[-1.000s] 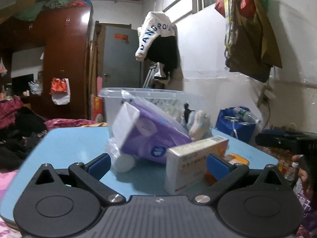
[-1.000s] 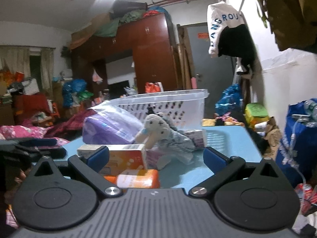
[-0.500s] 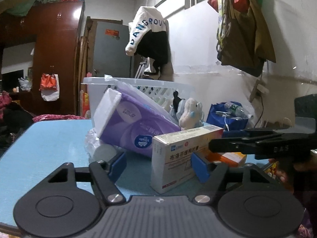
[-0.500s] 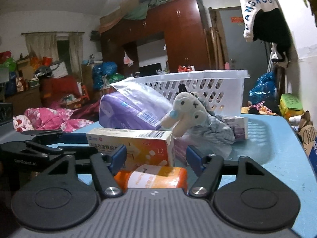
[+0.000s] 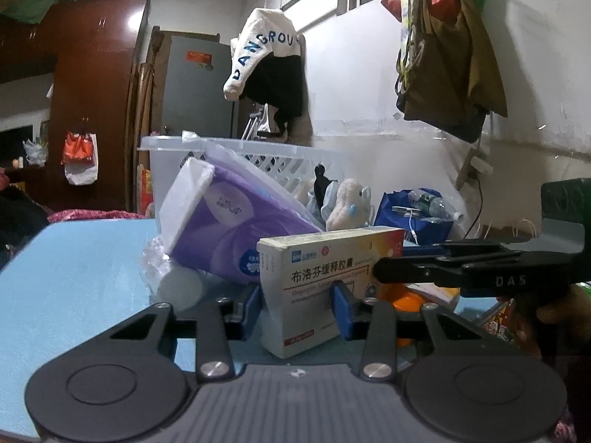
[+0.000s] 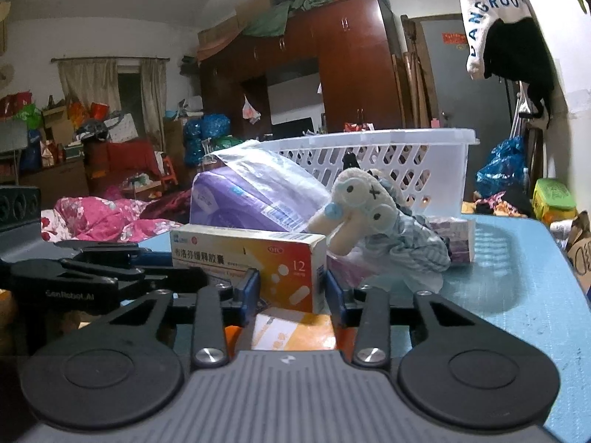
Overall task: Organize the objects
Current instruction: 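Lift the medicine box with both tools and release it into the white basket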
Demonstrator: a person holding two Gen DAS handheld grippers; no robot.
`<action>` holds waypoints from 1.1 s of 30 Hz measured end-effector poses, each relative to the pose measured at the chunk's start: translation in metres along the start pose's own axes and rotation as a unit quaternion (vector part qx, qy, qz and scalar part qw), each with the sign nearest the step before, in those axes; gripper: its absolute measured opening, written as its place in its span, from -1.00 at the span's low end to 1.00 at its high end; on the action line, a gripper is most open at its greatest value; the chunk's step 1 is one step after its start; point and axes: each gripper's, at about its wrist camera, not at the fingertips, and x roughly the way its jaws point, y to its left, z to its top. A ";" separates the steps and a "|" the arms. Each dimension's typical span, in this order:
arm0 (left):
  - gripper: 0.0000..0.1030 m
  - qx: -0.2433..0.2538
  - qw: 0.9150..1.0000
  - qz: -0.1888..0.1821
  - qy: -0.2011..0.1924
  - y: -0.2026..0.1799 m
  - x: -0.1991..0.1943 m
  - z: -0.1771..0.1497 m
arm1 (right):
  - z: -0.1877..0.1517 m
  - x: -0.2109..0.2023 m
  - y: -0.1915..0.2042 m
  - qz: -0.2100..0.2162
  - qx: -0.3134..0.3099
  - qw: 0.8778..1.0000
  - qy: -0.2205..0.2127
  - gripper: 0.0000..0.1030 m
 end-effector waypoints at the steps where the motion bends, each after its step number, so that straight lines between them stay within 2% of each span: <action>1: -0.13 0.004 1.000 0.001 -0.004 -0.001 -0.001 0.001 | 0.001 0.000 0.003 -0.004 -0.006 1.000 -0.004 -0.19; 8: -0.13 0.032 0.998 0.000 -0.046 -0.011 -0.018 0.028 | 0.021 -0.016 0.017 -0.024 -0.036 0.998 -0.042 -0.20; 13: -0.13 0.056 0.995 0.000 -0.082 -0.011 -0.019 0.071 | 0.061 -0.015 0.018 -0.035 -0.059 0.995 -0.071 -0.20; 18: -0.13 0.074 0.993 -0.005 -0.092 0.003 0.009 0.129 | 0.114 0.009 0.001 -0.046 -0.066 0.993 -0.082 -0.20; 23: -0.13 0.073 0.995 -0.015 -0.073 0.032 0.061 0.175 | 0.148 0.050 -0.024 -0.069 -0.066 0.993 -0.071 -0.20; 27: -0.13 0.061 0.997 -0.024 -0.047 0.056 0.102 0.192 | 0.159 0.085 -0.049 -0.076 -0.048 0.995 -0.054 -0.19; 33: -0.12 0.030 0.999 -0.023 0.037 0.090 0.167 0.197 | 0.154 0.136 -0.083 -0.079 -0.007 0.997 0.007 -0.19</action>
